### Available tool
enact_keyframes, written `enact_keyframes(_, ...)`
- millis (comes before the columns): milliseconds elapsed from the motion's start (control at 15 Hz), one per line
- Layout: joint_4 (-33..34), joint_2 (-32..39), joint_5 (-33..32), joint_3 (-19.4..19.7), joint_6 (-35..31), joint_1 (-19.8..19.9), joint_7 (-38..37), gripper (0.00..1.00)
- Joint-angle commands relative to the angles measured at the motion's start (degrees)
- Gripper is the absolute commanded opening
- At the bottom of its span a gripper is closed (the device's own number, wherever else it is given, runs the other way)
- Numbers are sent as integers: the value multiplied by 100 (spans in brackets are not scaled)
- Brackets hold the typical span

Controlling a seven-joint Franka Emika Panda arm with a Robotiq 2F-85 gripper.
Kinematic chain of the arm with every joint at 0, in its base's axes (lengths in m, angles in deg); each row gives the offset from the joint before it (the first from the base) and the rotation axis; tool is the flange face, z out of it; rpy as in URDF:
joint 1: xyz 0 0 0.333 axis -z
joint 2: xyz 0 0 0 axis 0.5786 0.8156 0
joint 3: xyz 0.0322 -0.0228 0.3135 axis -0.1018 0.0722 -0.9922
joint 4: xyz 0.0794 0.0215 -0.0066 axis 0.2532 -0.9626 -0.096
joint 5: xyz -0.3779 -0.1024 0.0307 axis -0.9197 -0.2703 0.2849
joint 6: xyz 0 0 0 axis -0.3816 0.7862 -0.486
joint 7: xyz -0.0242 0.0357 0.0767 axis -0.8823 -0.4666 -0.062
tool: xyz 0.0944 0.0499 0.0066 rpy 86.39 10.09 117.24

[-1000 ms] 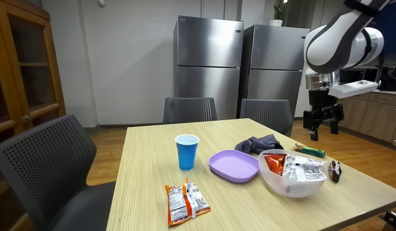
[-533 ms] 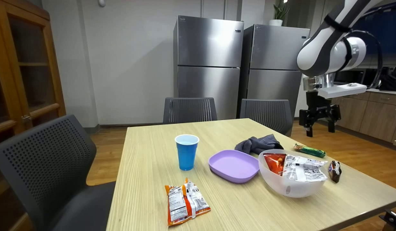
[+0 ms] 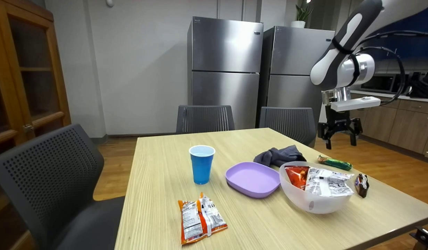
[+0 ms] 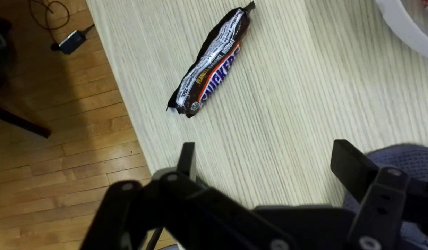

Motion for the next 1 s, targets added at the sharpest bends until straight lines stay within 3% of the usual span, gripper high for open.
enact_keyframes(0,901,634,245,-28,468,115,-316,100)
enact_keyframes(667,2261,1696,591,133,725,332,-1120,100)
enact_keyframes(933,2598,1979,426,158,771,422,-798,100)
